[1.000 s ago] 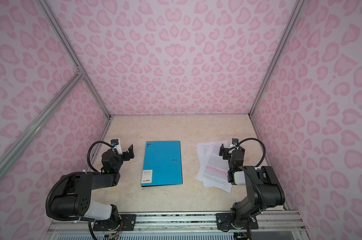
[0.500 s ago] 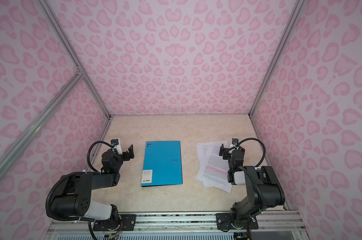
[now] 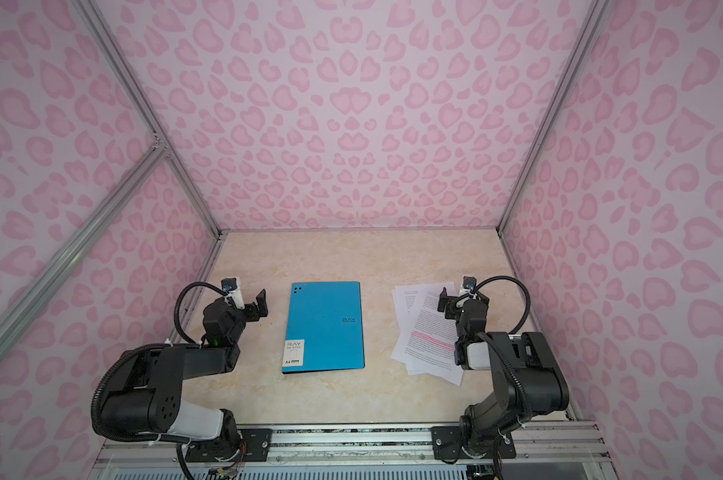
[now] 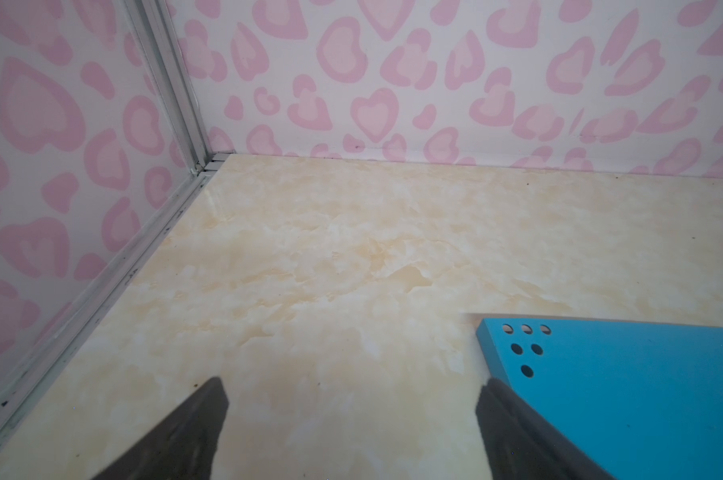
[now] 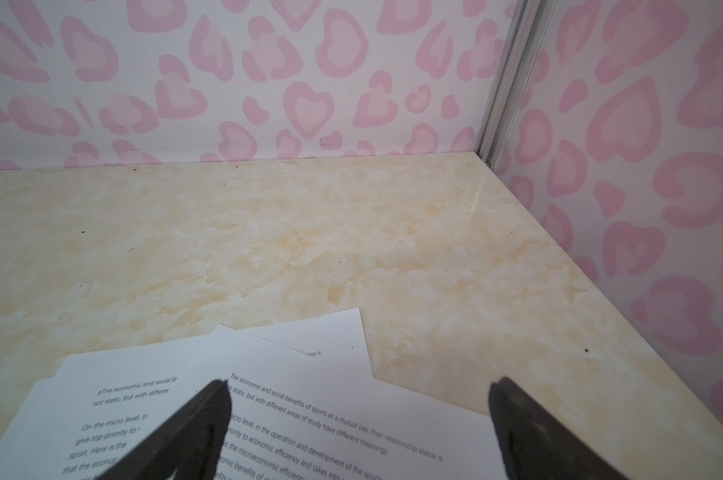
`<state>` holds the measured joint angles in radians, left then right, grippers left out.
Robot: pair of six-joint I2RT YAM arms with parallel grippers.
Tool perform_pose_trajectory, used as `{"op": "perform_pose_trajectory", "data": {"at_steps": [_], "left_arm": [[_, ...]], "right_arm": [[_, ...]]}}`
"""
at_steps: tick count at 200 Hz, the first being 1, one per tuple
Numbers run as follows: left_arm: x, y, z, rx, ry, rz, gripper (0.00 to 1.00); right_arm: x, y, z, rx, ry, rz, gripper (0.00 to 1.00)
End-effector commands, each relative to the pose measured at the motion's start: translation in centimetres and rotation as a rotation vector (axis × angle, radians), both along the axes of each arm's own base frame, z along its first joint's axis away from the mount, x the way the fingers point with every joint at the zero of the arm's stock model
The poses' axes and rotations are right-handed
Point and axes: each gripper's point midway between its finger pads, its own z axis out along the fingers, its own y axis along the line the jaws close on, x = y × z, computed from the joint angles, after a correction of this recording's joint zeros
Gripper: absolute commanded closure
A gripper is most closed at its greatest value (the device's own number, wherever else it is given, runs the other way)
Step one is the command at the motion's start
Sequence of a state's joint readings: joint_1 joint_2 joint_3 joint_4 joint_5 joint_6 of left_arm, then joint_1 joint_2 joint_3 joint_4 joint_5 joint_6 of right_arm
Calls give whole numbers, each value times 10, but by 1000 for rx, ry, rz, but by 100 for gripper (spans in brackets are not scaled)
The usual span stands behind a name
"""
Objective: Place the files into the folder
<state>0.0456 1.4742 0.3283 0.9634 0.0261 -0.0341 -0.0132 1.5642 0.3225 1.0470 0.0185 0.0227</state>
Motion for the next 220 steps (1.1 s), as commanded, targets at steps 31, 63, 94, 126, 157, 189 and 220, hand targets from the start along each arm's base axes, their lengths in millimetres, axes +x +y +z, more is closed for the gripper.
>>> {"op": "perform_pose_trajectory", "data": {"at_steps": [31, 63, 94, 126, 157, 189, 220], "left_arm": [[2, 0, 5, -5, -18, 1, 3], [2, 0, 5, -4, -16, 2, 3], [2, 0, 5, -4, -16, 2, 3], [2, 0, 4, -5, -16, 0, 3], [2, 0, 5, -4, -17, 2, 3], [1, 0, 5, -5, -17, 1, 2], [1, -1, 5, -5, -20, -1, 0]], "right_arm": [[0, 1, 0, -4, -2, 2, 1], [0, 1, 0, -5, -2, 2, 1], [0, 1, 1, -5, -3, 2, 1], [0, 1, 0, -4, -3, 2, 1], [0, 0, 0, -5, -1, 1, 1], [0, 1, 0, -5, -3, 2, 1], [1, 0, 1, -5, -3, 2, 1]]}}
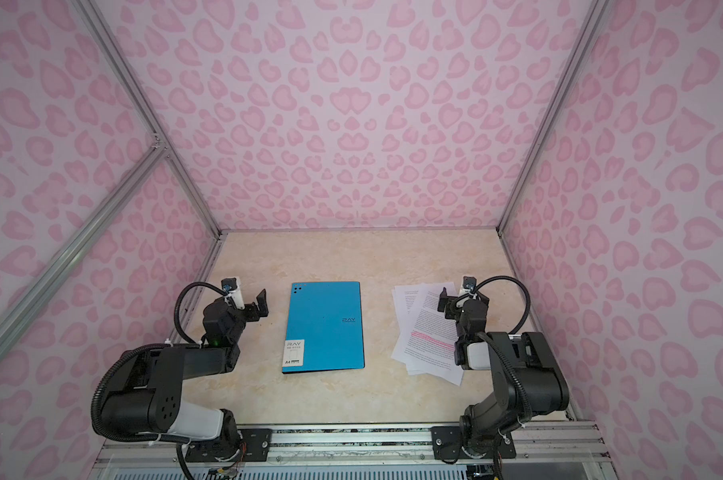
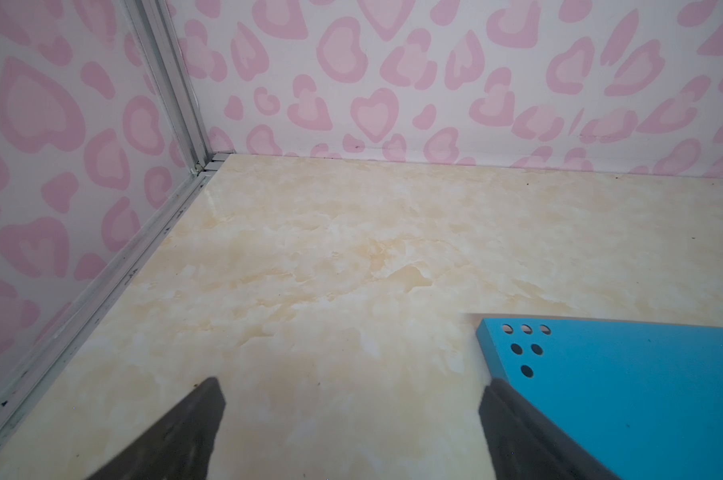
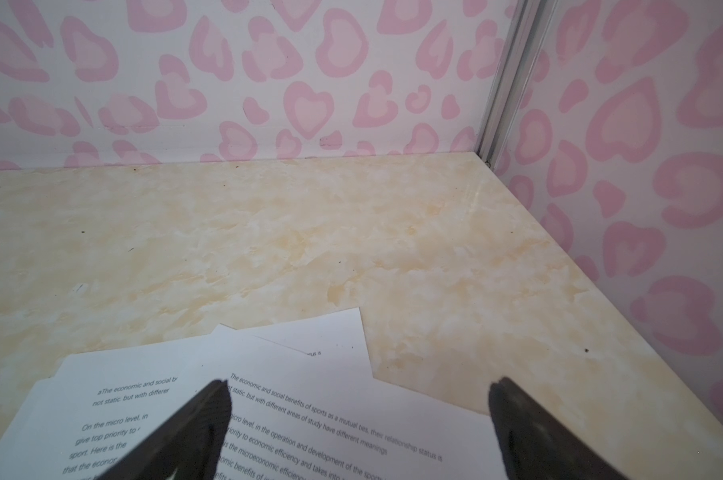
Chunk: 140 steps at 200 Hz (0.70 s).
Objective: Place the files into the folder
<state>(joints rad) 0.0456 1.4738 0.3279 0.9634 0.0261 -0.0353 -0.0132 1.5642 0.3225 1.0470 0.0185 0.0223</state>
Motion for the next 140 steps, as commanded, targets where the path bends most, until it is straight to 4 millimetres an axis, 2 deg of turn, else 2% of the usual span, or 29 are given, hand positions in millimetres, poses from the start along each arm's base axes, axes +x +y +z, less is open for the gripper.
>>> {"op": "perform_pose_trajectory", "data": {"at_steps": [1, 56, 92, 103, 113, 119, 140], "left_arm": [[1, 0, 6, -4, -22, -1, 0], [4, -4, 9, -1, -11, -25, 3], [5, -6, 30, -3, 3, -38, 3], [5, -11, 39, 1, 42, -66, 3], [2, -18, 41, 4, 147, -115, 3], [1, -22, 49, 15, 195, -148, 3], [-14, -32, 61, 63, 399, -243, 3]], "right_arm": [[0, 1, 0, -4, -2, 2, 1], [0, 0, 0, -4, -2, 1, 1], [0, 0, 0, -2, -3, 2, 1], [0, 1, 0, -1, -2, 2, 1], [1, 0, 1, -1, -4, 0, 1], [1, 0, 0, -1, -2, 1, 1], [0, 0, 0, 2, -4, -1, 1]]}}
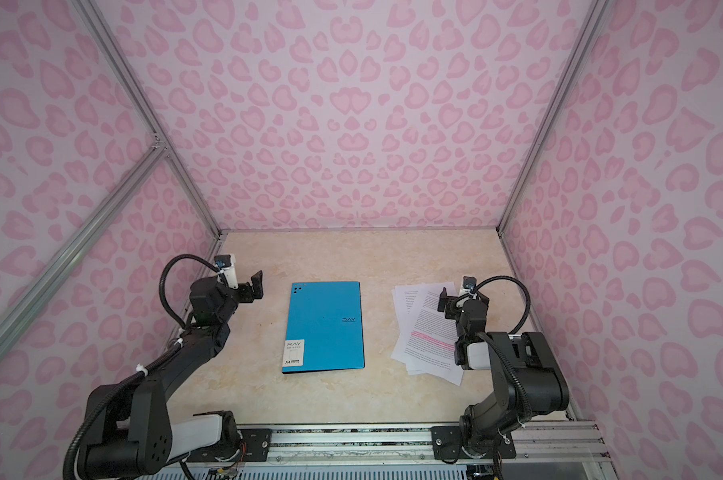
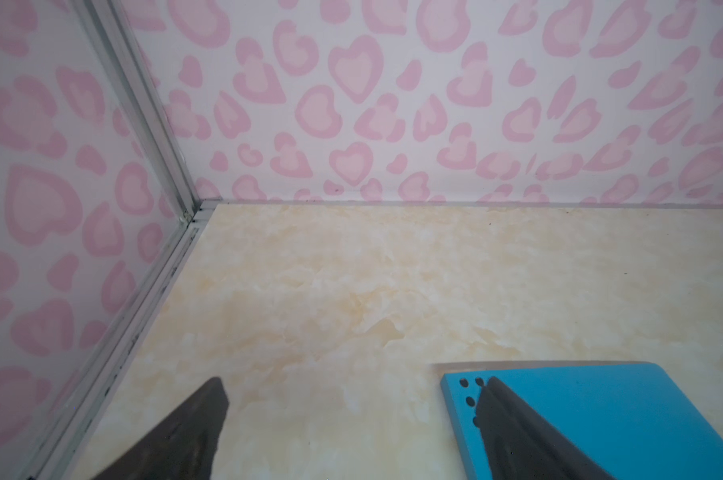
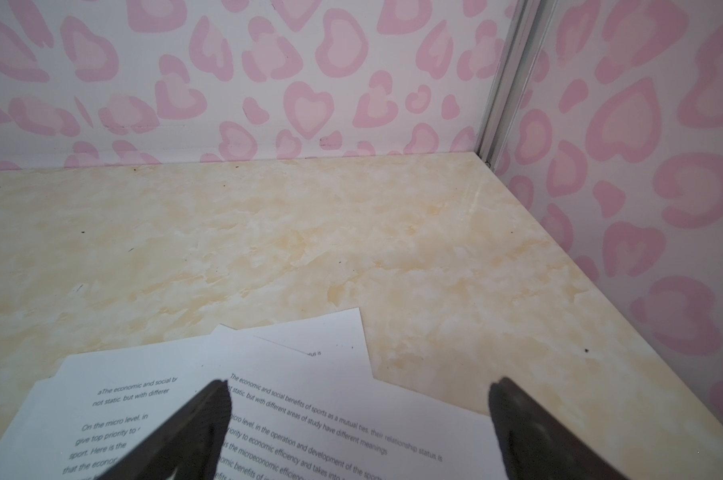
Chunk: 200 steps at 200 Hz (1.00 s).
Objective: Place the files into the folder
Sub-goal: 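Move the left gripper to the teal folder while the right approaches the papers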
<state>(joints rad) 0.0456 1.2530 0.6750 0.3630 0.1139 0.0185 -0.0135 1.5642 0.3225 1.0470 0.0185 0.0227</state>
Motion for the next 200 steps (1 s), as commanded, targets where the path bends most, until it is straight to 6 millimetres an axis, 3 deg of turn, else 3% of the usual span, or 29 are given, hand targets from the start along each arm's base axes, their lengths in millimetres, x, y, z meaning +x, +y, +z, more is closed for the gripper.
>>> {"op": "perform_pose_trajectory", "data": {"at_steps": [1, 37, 87, 127, 143, 165, 200], "left_arm": [[-38, -18, -34, 60, 376, -145, 3], [-76, -15, -17, 152, 629, -204, 3], [-124, -21, 3, 173, 723, -265, 2], [-167, -25, 2, 392, 803, -400, 3], [-178, -26, -5, 489, 836, -441, 3], [-186, -32, -15, 591, 860, -483, 2], [-185, -48, -39, 700, 875, -520, 3]], "right_arm": [[0, 0, 0, 2, -4, 0, 1], [-15, -16, 24, 8, -73, -101, 4], [-23, -13, 75, 37, 53, -188, 6], [-40, 17, 131, 353, 161, -180, 1], [-53, 57, 154, 412, 202, 79, 1], [-74, 77, 154, 524, 134, 201, 1], [-100, 79, 113, 562, 279, 168, 1]]}}
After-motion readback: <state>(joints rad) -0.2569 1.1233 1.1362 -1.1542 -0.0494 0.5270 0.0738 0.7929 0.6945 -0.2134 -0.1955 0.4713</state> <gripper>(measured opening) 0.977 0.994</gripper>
